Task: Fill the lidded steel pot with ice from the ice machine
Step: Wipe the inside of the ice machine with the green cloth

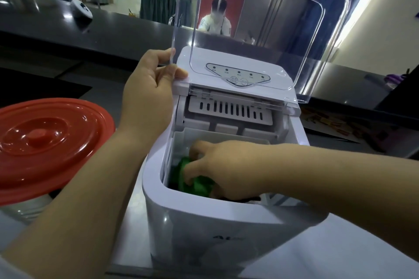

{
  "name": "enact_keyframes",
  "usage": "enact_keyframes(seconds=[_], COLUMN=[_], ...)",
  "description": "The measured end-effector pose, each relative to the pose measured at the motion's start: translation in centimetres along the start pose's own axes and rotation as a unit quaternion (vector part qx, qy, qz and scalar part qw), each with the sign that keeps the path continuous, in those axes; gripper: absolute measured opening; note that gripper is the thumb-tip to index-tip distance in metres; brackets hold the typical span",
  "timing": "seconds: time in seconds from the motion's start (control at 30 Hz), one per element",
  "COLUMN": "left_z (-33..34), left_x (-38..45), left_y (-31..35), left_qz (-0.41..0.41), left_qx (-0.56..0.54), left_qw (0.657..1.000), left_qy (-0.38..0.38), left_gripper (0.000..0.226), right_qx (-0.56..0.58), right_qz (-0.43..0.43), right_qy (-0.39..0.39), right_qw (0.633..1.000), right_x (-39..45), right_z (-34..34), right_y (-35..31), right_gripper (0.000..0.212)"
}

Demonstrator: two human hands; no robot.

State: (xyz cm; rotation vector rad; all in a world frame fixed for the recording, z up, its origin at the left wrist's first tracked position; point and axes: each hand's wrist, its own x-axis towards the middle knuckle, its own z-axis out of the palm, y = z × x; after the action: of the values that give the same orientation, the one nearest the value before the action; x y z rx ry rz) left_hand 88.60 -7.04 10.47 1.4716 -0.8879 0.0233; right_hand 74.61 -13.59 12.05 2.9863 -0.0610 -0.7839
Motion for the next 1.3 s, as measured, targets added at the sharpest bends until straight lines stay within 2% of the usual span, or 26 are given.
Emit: enact_keyframes(seconds=[0.1,0.27,0.73,0.93,1.07,1.3], left_z=[0.0,0.0,-0.1,-0.1,-0.1,-0.1], left_x=[0.0,0.0,0.1,0.0,0.1,0.1], left_y=[0.0,0.0,-0.2,-0.2,-0.4,-0.4], left_qz=[-0.004,-0.003,0.001,-0.003,-0.001,-0.001], left_qx=[0.003,0.009,0.002,-0.005,-0.011,-0.018], left_qw=[1.000,1.000,1.000,1.000,1.000,1.000], left_qy=[0.003,0.006,0.002,-0.008,-0.007,-0.013], left_gripper=[0.018,0.018,0.018,0.020,0.020,0.019], right_qx=[-0.027,-0.068,-0.132,-0.116,-0.078,-0.069], right_qz=[-0.017,-0.019,-0.027,-0.005,0.020,0.013], right_qy=[0.021,0.026,0.055,0.025,0.016,0.010], right_qw=[0.999,0.997,0.989,0.993,0.997,0.997], right_x=[0.8,1.4,2.4,1.7,1.0,1.0], right_z=[0.5,0.9,0.8,0.4,0.3,0.5], right_y=[-0.3,-0.5,-0.5,-0.2,0.4,0.6], right_gripper=[0.054,0.055,0.040,0.035,0.042,0.040])
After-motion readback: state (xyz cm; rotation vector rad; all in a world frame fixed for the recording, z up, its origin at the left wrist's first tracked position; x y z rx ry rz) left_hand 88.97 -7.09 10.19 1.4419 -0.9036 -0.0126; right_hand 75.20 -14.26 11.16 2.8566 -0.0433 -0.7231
